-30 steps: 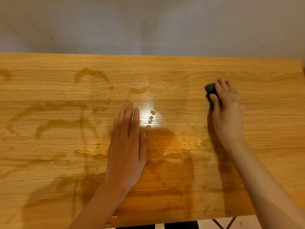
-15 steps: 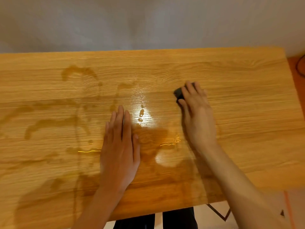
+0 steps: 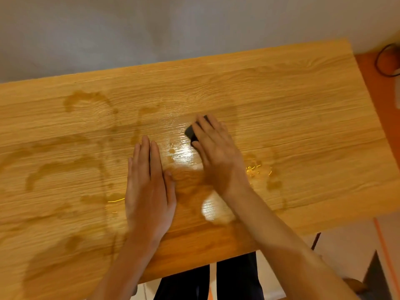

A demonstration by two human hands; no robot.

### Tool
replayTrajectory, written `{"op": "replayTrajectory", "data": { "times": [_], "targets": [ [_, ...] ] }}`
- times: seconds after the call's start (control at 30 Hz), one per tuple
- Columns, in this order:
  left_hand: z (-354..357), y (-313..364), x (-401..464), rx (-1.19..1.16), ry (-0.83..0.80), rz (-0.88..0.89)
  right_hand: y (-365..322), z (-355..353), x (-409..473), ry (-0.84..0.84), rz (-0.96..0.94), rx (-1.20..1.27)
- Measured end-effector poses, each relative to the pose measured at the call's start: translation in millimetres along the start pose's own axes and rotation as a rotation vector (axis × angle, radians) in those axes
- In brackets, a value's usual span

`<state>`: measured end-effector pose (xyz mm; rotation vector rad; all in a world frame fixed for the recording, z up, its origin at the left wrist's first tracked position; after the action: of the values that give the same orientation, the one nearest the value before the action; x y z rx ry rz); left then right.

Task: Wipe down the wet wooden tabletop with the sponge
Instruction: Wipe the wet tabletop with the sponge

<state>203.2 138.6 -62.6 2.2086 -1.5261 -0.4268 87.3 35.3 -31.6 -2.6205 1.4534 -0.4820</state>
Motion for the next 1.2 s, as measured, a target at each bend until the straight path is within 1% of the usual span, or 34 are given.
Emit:
{"op": "replayTrajectory", "data": {
  "times": [0.07,0.13,0.17,0.2,0.23,0.27,0.33,0.37,0.4,0.43,0.47,0.57,0.6,0.63,0.7,0.73,0.77,0.8,0.83,0.9,0.97,1.03,1.1,1.13,1.2],
  "targets": [
    [-0.6,1.3,-0.2,-0.011,0.004,0.003,68.5,-20.6,-13.4,-0.018,0.213,-0.004],
    [-0.9,2.0,-0.4,-0.009,0.003,0.006,123.7,-46.1,-31.1,0.033,0.415,-0.05],
    [-1.2,2.0,-0.6,-0.006,0.003,0.004,134.5,-52.6,-37.4,0.068,0.491,-0.066],
    [-1.5,2.1,-0.5,-0.004,0.006,0.002,130.5,-51.1,-38.8,0.095,0.53,-0.089],
    [-1.7,2.1,-0.2,-0.005,0.007,0.0,115.2,-44.1,-33.8,0.111,0.516,-0.104],
    [-1.7,2.0,0.2,-0.008,0.006,-0.002,92.3,-29.5,-26.1,0.112,0.449,-0.14],
    [-1.7,1.1,1.3,-0.024,0.005,-0.013,31.5,20.3,-16.7,0.032,0.197,-0.222],
    [-1.8,0.9,1.6,-0.033,0.005,-0.017,4.9,42.2,-16.6,-0.023,0.088,-0.219],
    [-1.9,1.3,1.6,-0.038,0.006,-0.018,-13.4,55.0,-18.1,-0.087,0.031,-0.208],
    [-2.2,1.9,1.0,-0.037,0.008,-0.015,-22.2,56.1,-20.2,-0.106,0.0,-0.188],
    [-2.3,2.5,0.4,-0.036,0.012,-0.012,-21.7,45.6,-20.0,-0.079,-0.019,-0.16],
    [-3.3,3.1,-0.5,-0.036,0.026,0.001,15.2,-13.8,-23.0,-0.004,-0.025,-0.055],
    [-3.6,3.6,-0.9,-0.04,0.029,0.002,44.6,-31.2,-26.1,0.009,0.037,-0.039],
    [-4.7,2.7,-0.7,-0.04,0.034,0.005,79.3,-42.2,-31.5,0.006,0.135,-0.043],
    [-4.7,7.1,-2.5,-0.038,0.041,0.017,145.4,-66.2,-56.1,0.004,0.408,-0.037],
    [-5.2,5.9,-2.3,-0.04,0.044,0.018,157.5,-68.1,-66.2,0.023,0.507,-0.019],
    [-5.7,5.6,-2.0,-0.041,0.049,0.019,154.0,-65.8,-73.2,0.061,0.547,-0.033],
    [-5.8,6.2,-1.4,-0.038,0.056,0.022,137.0,-58.8,-70.9,0.092,0.515,-0.037],
    [-6.0,6.9,-1.2,-0.033,0.061,0.024,107.7,-48.6,-67.1,0.11,0.409,-0.083],
    [-6.0,7.6,-1.5,-0.028,0.067,0.018,47.8,-18.8,-58.9,0.11,0.253,-0.049],
    [-7.0,7.2,-2.2,-0.028,0.08,0.011,0.6,6.6,-55.3,0.025,0.157,-0.016],
    [-7.3,6.8,-3.2,-0.026,0.089,0.009,-24.2,8.7,-50.4,-0.075,0.039,-0.091],
    [-7.1,6.2,-3.5,-0.033,0.09,0.015,-20.3,0.7,-54.6,-0.142,-0.09,-0.124],
    [-6.9,5.2,-3.3,-0.044,0.088,0.015,-3.0,-8.1,-57.2,-0.144,-0.067,-0.09],
    [-7.1,3.8,-3.5,-0.079,0.077,0.013,54.3,-32.5,-70.3,-0.065,0.129,0.027]
  ]
}}
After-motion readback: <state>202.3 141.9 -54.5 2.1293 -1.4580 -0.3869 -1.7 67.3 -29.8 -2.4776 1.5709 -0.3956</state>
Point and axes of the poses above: each hand's wrist, its own x-axis towards the middle knuckle, its own z-axis out of the palm, y = z × x, the point moved 8 cm from there along x, towards the middle knuckle, and after that the axes turned 10 degrees about -x, right-handed, at the moved point
